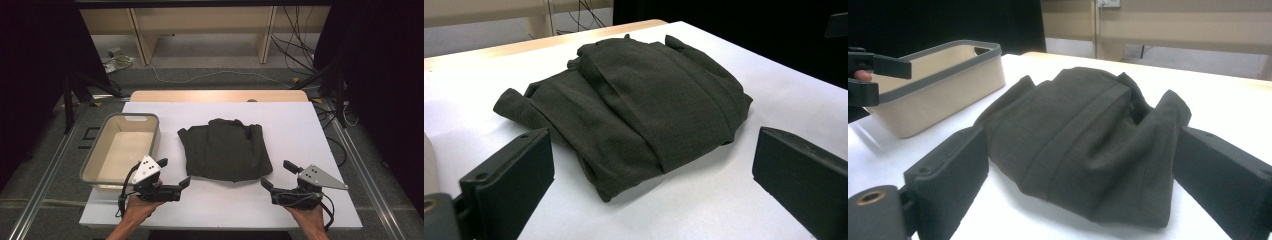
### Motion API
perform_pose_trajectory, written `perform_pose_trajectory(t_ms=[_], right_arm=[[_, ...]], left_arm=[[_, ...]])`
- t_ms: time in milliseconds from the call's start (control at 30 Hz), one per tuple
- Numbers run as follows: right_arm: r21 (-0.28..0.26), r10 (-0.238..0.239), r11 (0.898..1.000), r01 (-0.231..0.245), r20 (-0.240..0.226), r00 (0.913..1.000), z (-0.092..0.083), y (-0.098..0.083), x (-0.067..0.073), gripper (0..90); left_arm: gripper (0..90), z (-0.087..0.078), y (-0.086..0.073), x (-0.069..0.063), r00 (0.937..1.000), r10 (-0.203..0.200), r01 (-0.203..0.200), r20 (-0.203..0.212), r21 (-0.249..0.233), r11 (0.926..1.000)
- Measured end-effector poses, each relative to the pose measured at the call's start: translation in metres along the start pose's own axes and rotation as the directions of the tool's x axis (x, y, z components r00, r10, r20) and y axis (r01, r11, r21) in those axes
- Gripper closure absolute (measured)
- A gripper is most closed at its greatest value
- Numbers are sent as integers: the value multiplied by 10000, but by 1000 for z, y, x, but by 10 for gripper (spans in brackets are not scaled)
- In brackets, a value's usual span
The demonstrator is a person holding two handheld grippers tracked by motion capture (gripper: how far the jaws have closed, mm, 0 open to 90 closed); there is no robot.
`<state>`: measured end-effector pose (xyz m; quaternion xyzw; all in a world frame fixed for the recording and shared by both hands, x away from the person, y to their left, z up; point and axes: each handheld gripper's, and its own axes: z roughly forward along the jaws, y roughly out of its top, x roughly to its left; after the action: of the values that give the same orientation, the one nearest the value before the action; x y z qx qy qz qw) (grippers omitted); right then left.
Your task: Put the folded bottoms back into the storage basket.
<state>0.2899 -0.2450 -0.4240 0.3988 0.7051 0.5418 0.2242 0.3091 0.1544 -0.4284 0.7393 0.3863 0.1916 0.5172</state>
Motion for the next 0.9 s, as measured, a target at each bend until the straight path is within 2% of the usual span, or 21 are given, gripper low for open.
perform_pose_trajectory(t_ms=[233, 400, 567, 800, 900], right_arm=[[34, -43, 10000, 42, 76, 10000, 1, 1, 0, 85], [72, -15, 10000, 14, 151, 9999, 0, 3, -1, 85], [255, 113, 9996, -117, 175, 9998, 2, 4, -4, 86], [582, 267, 9979, -273, 122, 9996, 8, 9, -10, 81], [744, 403, 9964, -414, 152, 9991, 12, 13, -16, 81]], left_arm=[[29, 3, 1, -2, 10000, 95, -95, -5, 81, 9999], [31, 4, 2, -1, 10000, 8, -8, -55, 93, 10000], [32, 7, 5, 2, 9998, -197, 197, -54, 9, 9998], [34, 13, 9, 3, 9992, -348, 351, -177, 162, 9993], [36, 18, 11, 6, 9975, -657, 664, -260, 273, 9974]])
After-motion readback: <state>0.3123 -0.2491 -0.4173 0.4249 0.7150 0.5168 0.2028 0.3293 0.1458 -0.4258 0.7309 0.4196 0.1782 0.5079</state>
